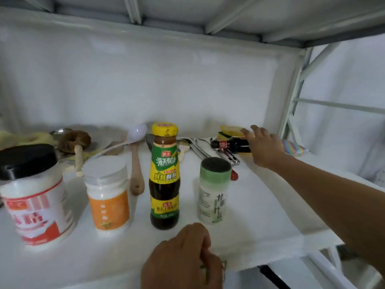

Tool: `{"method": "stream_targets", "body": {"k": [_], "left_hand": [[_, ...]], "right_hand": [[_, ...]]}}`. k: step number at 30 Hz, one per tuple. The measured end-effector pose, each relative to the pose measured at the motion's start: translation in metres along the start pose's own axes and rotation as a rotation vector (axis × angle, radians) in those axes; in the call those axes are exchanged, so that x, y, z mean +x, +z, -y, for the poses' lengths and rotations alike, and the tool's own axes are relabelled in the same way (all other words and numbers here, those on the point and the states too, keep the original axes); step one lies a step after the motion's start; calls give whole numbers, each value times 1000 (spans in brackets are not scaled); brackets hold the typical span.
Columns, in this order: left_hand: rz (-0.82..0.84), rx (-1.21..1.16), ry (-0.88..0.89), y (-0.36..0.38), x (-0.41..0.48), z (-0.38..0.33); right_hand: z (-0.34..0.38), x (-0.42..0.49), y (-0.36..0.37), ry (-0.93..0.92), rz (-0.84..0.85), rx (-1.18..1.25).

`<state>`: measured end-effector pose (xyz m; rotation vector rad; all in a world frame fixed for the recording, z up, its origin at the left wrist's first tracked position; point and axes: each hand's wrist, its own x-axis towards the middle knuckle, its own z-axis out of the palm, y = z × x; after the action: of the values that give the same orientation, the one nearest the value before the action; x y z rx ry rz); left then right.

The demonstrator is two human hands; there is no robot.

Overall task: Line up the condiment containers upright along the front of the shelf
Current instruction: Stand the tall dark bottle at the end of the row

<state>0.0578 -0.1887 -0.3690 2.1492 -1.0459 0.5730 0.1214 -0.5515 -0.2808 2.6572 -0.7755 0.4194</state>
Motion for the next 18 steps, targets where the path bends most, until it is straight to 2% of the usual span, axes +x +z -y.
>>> {"method": "stream_targets", "body": {"k": [2, 3, 6, 11, 15, 18], "left_hand": [[59, 157, 57, 3, 7, 8], [46, 161, 56, 3, 9, 10], [-3, -1, 49, 4, 4, 2], [-21, -30, 13, 0, 5, -3], [-15, -38, -4, -2, 1, -6], [-27, -65, -26, -2, 0, -7]], "right_hand": [[-7, 20, 5, 17, 90, -19], [-9, 27, 8, 25, 126, -3], [-8, 41, 15, 42, 160, 38], [-3, 53, 29, 65, 89, -23], [-5, 53, 24, 36, 105, 48], [-9, 42, 21, 39, 34, 117]]}}
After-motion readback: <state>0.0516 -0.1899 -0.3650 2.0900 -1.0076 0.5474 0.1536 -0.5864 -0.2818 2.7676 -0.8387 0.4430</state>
